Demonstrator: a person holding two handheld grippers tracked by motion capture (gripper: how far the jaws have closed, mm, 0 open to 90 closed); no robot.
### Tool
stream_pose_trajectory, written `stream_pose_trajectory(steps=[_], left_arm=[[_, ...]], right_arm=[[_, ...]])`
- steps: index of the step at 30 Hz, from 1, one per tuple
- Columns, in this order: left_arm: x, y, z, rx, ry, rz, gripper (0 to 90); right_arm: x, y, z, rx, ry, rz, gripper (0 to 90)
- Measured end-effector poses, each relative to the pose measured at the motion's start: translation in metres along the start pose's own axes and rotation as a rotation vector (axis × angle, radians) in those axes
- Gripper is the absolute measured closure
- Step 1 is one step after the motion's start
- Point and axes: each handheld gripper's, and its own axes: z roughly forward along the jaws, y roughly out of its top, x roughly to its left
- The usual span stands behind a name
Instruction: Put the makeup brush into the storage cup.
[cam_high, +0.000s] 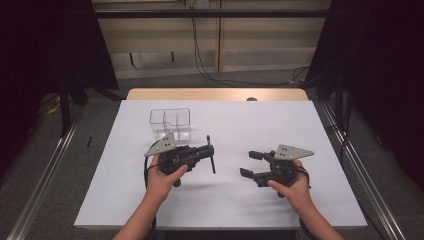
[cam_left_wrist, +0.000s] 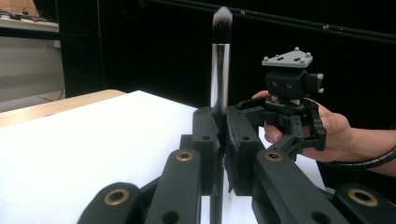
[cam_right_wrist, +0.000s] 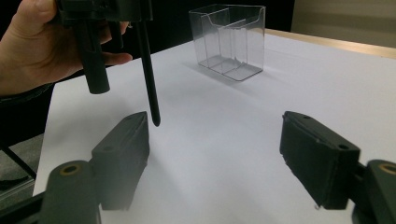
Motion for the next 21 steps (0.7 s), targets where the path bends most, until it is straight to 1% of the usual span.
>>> stream_pose_trajectory(steps=[7, 13, 21], left_arm=[[0.0, 0.001, -0.003, -0.002, 0.003, 0.004, 83.8], [0.001, 0.002, -0.005, -0.006, 0.009, 0.004, 83.8], [0.001, 0.003, -0.008, -0.005, 0.014, 0.007, 83.9]], right_arm=[[-0.005, -0.003, -0.009, 0.002, -0.028, -0.006, 14.6], [-0.008, -0.005, -0.018, 0.0, -0.047, -0.007, 11.2], [-0.011, -0.006, -0.026, -0.003, -0.053, -0.011, 7.6]])
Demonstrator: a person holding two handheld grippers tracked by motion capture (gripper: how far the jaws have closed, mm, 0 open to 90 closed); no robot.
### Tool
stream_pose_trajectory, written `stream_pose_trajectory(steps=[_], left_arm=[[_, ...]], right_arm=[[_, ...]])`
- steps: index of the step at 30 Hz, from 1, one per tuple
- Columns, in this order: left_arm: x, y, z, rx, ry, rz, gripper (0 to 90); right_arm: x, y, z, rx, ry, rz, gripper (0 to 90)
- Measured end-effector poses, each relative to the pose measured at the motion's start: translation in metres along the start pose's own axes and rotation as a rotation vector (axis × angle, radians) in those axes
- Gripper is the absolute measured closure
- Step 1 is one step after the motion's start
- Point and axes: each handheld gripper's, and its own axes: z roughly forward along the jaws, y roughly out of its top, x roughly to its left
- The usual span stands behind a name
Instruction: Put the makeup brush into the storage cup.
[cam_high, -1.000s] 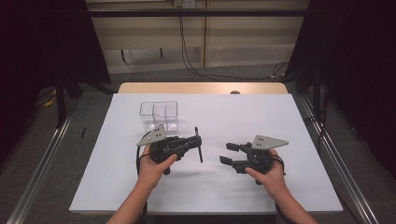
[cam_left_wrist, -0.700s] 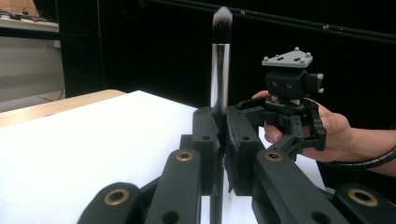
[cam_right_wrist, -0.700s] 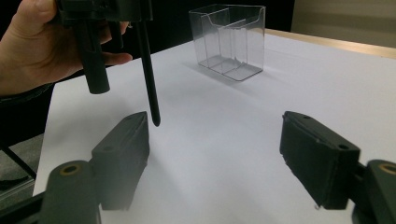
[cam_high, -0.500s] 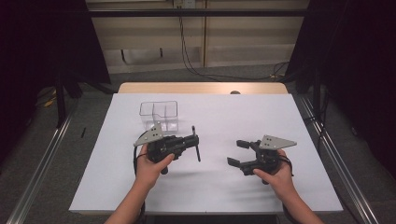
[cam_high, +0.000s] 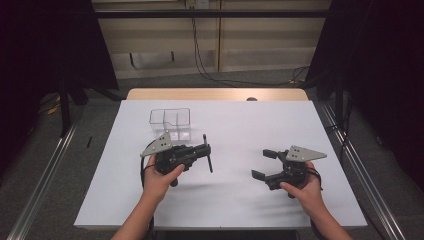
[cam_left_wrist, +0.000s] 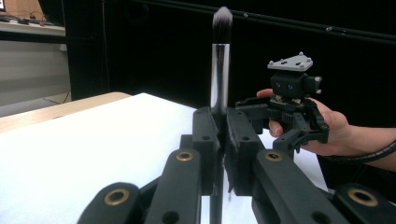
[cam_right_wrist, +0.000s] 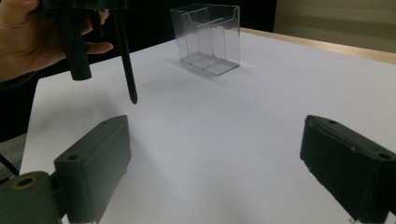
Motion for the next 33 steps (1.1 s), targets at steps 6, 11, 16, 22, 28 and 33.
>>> stream_pose_trajectory(steps=[6, 11, 16, 22, 28, 33], left_arm=[[0.001, 0.0, -0.001, 0.006, 0.007, 0.007, 83.8], [0.001, 0.0, -0.003, 0.013, 0.017, 0.012, 83.8], [0.003, 0.0, -0.006, 0.018, 0.027, 0.017, 83.9], [0.003, 0.0, -0.008, 0.021, 0.034, 0.019, 83.9], [0.004, 0.0, -0.01, 0.024, 0.04, 0.018, 83.9], [0.004, 0.001, -0.012, 0.027, 0.047, 0.022, 83.9]], right_arm=[[-0.002, -0.001, -0.005, -0.003, -0.015, 0.001, 4.6], [-0.003, -0.002, -0.009, 0.008, -0.024, -0.008, 4.4], [-0.003, -0.003, -0.013, 0.011, -0.025, -0.015, 3.2], [-0.005, -0.004, -0.017, 0.011, -0.026, -0.009, 2.5], [-0.005, -0.005, -0.021, 0.023, -0.027, -0.022, 2.4], [-0.006, -0.006, -0.024, 0.028, -0.04, -0.026, 2.4]])
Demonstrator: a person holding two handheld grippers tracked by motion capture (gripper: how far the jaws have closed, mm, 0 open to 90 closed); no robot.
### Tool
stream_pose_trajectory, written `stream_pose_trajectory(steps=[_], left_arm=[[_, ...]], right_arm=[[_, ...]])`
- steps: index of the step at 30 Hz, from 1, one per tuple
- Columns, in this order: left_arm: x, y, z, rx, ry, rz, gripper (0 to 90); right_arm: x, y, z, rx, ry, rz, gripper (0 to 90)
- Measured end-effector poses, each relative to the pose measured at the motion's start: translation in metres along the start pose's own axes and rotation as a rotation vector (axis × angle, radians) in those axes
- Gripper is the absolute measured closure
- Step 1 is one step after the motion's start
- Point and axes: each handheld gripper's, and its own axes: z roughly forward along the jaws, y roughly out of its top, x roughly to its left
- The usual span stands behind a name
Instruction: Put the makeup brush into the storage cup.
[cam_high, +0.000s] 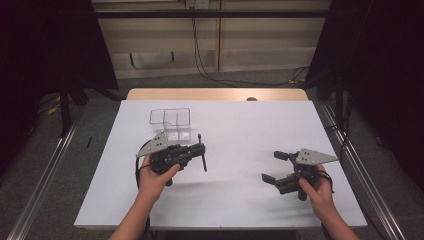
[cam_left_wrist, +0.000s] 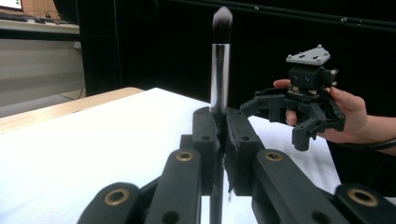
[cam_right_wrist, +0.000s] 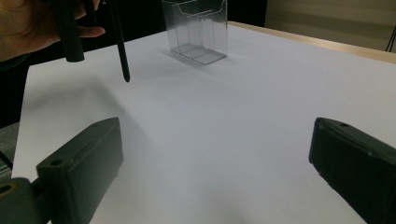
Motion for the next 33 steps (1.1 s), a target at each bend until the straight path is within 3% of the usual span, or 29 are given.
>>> stream_pose_trajectory(steps=[33], left_arm=[[0.008, 0.003, -0.013, 0.004, 0.039, -0.007, 83.8]], right_arm=[[-0.003, -0.007, -0.016, -0.015, -0.021, -0.002, 2.4]])
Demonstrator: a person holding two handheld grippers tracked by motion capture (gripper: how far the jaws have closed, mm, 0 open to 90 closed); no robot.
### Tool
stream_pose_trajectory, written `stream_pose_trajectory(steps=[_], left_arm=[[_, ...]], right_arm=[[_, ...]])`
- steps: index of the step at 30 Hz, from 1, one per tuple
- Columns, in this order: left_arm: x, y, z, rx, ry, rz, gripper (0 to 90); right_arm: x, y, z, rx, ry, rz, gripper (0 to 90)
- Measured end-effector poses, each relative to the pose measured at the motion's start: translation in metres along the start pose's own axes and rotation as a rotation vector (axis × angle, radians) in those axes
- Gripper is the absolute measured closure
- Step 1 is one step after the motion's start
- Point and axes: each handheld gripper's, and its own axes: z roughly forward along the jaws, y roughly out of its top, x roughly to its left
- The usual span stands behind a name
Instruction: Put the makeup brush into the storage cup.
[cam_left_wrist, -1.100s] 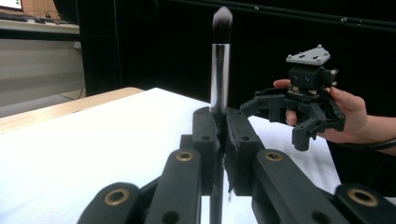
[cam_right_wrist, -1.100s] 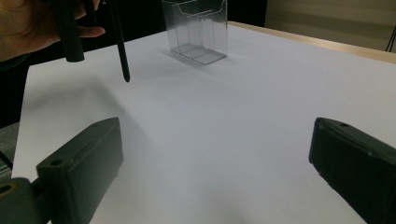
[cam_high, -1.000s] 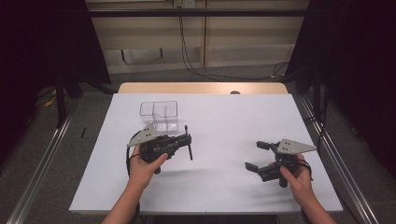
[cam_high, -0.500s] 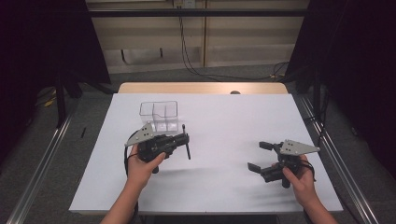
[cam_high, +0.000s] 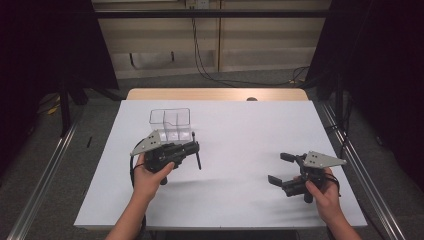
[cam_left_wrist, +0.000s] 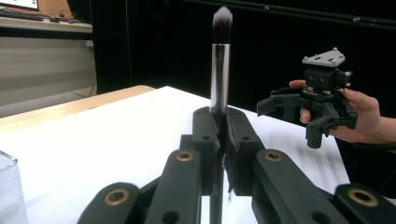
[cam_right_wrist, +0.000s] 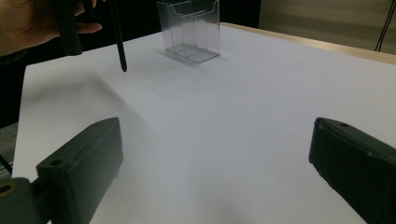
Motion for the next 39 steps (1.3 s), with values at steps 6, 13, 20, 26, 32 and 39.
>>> stream_pose_trajectory(steps=[6, 13, 20, 26, 32, 39], left_arm=[[0.002, 0.002, -0.002, -0.002, 0.007, -0.001, 83.9], [0.007, 0.004, -0.006, -0.003, 0.027, -0.015, 83.9], [0.014, 0.007, -0.011, -0.004, 0.056, -0.023, 83.9], [0.02, 0.008, -0.017, 0.001, 0.08, -0.031, 83.9], [0.026, 0.008, -0.023, 0.014, 0.104, -0.03, 83.9], [0.032, 0.01, -0.029, 0.022, 0.131, -0.023, 83.9]], right_arm=[[0.0, -0.003, -0.004, -0.005, -0.004, 0.005, 2.3], [0.0, -0.005, -0.009, -0.004, -0.013, 0.006, 2.4], [-0.001, -0.007, -0.012, -0.004, -0.018, 0.006, 2.4], [-0.001, -0.008, -0.012, 0.001, -0.022, 0.006, 2.4], [-0.001, -0.009, -0.013, -0.004, -0.02, 0.008, 2.4], [-0.001, -0.009, -0.014, -0.005, -0.024, 0.009, 2.4]])
